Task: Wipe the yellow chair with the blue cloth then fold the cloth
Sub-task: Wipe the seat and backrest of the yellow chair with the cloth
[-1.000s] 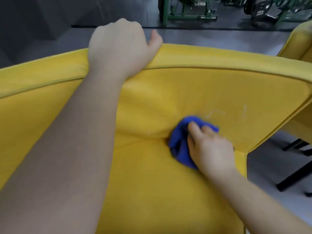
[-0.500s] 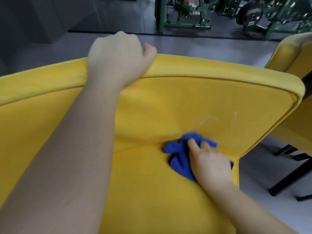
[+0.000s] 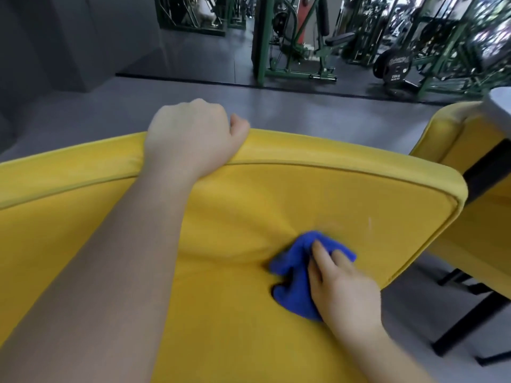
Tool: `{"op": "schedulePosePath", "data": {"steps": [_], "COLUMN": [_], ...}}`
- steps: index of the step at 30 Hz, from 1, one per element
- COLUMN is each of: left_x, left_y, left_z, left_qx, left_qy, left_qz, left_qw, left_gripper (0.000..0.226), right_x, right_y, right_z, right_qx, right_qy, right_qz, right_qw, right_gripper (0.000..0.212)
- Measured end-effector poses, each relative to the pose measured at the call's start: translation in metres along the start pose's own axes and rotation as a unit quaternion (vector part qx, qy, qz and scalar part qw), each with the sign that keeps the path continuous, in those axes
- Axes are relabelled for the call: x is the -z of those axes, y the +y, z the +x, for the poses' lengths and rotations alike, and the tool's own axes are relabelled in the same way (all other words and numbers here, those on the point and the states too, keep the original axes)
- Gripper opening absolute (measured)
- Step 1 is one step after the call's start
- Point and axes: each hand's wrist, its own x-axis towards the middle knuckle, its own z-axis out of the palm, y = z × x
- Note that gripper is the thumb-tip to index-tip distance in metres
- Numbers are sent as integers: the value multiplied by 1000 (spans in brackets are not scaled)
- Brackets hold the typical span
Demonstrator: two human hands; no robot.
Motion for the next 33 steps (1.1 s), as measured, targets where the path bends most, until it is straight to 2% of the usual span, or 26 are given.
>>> {"op": "schedulePosePath", "data": {"steps": [1,2,3,4,6,7,8,10,12,14,16,17,18,19,20,22,23,24,25,26,27,29,30,31,32,33], "left_x": [-1,-1,-1,-1,-1,-2,-2,-2,-1,0,1,2,2,2,2,0,0,0,0,0,1,1,0,-1,-1,-1], "left_y": [0,-1,-2,-3,-4,-4,-5,-5,-5,-4,-2,-2,-2,-3,-3,-5,-5,-4,-3,-2,-2,0,1,0,-2,-3], "left_z": [0,0,1,0,-1,0,0,1,2,1,-2,-3,-3,-3,-3,-2,-2,-1,-1,-1,0,-1,-1,-1,0,-1], "left_qx": [-5,-7,-6,-3,-2,-1,1,3,-4,-9,-17,-18,-18,-17,-16,-13,-13,-13,-14,-16,-20,-28,-29,-25,-18,-14], "left_qy": [-1,-1,-1,0,4,4,2,1,4,11,13,13,12,12,11,13,13,14,14,13,11,7,6,6,7,7], "left_qz": [-2,-2,0,4,6,5,5,3,0,0,-1,-1,-1,-1,-3,-3,-3,-3,-4,-3,0,3,4,6,8,9], "left_qw": [1000,1000,1000,1000,1000,1000,1000,1000,1000,1000,1000,1000,1000,1000,1000,1000,1000,1000,1000,1000,1000,1000,1000,1000,1000,1000], "left_gripper": [54,54,54,55,56,57,57,56,55,54,53,53,53,54,54,54,54,54,54,54,54,55,55,55,56,56], "right_x": [-5,-5,2,14,51,66,74,67,39,0,-12,-6,6,18,36,60,62,60,53,37,19,-6,-3,9,24,36], "right_y": [3,5,6,5,-5,-8,-7,-3,1,-2,0,1,-1,-3,-9,-12,-9,-8,-8,-7,-8,-8,-6,-5,-4,-4], "right_z": [-7,-10,-9,-6,3,13,24,38,29,5,-6,-6,-3,0,5,22,31,36,36,30,19,-7,-13,-12,-7,-4], "right_qx": [-68,-136,-177,-181,-102,-71,-52,-43,-16,-11,-86,-117,-133,-119,-89,-35,-27,-26,-17,-5,-8,-51,-81,-119,-136,-119], "right_qy": [-101,-144,-133,-84,121,221,279,289,198,29,-127,-141,-119,-49,60,258,298,298,262,180,61,-150,-193,-202,-168,-81], "right_qz": [21,76,146,195,226,222,219,152,91,11,8,29,66,101,123,157,163,147,113,56,9,2,26,64,93,115], "right_qw": [992,977,964,960,961,947,934,944,976,999,988,983,982,987,987,953,940,943,958,982,998,987,978,970,972,983], "right_gripper": [19,14,11,12,10,16,22,26,24,17,15,16,16,14,12,14,16,19,22,25,26,27,28,28,27,26]}}
